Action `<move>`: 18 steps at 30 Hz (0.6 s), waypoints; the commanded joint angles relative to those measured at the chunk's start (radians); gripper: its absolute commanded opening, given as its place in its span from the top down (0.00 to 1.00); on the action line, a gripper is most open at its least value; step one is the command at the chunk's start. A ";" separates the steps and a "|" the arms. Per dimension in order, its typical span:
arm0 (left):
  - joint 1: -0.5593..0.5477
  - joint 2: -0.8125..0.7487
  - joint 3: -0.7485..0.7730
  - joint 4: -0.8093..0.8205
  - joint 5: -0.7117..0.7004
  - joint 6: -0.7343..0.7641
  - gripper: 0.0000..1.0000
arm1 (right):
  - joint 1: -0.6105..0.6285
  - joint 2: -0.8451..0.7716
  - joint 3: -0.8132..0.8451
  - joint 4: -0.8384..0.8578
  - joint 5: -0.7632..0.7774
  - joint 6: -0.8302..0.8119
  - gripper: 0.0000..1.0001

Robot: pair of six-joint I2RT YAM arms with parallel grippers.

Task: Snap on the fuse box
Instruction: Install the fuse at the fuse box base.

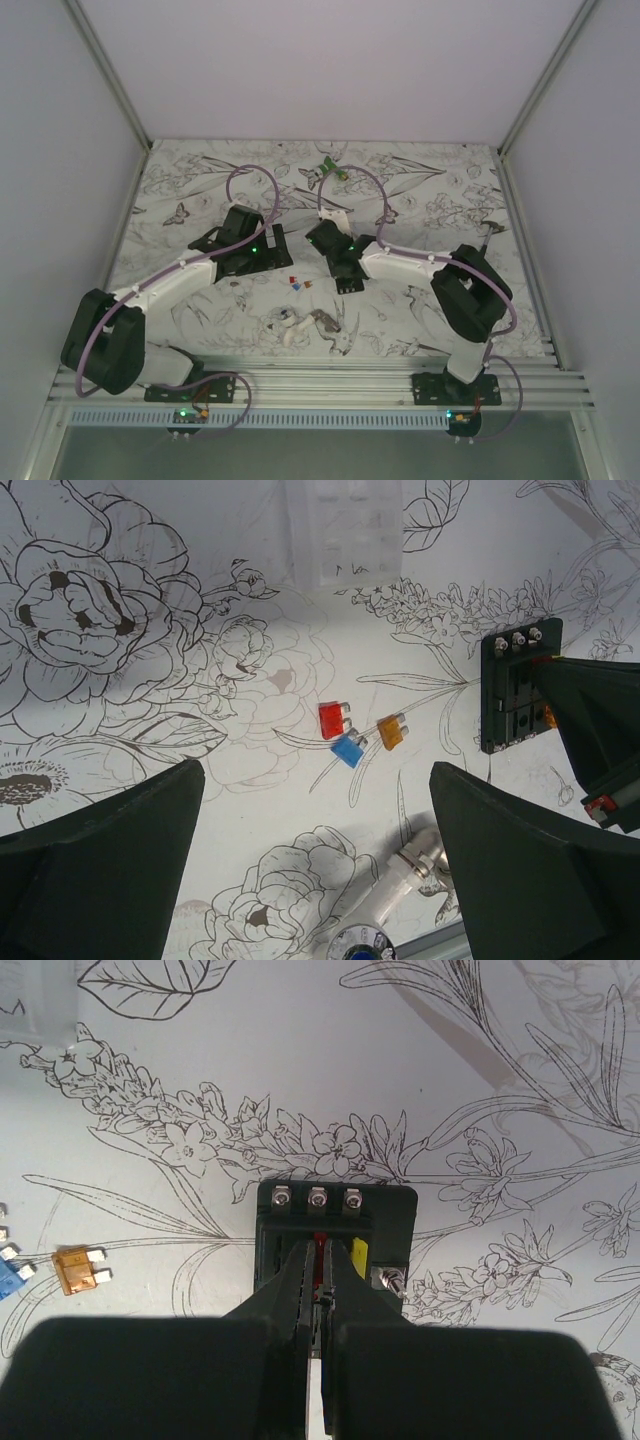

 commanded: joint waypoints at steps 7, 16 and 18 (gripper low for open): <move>0.010 -0.024 -0.009 -0.035 -0.020 -0.027 0.00 | -0.004 0.037 -0.199 -0.023 -0.055 0.070 1.00; 0.011 -0.048 -0.019 -0.033 -0.021 -0.055 0.01 | 0.030 0.031 -0.319 0.097 -0.024 0.121 1.00; 0.011 -0.052 -0.020 -0.033 -0.017 -0.061 0.01 | 0.033 0.030 -0.333 0.112 -0.027 0.122 1.00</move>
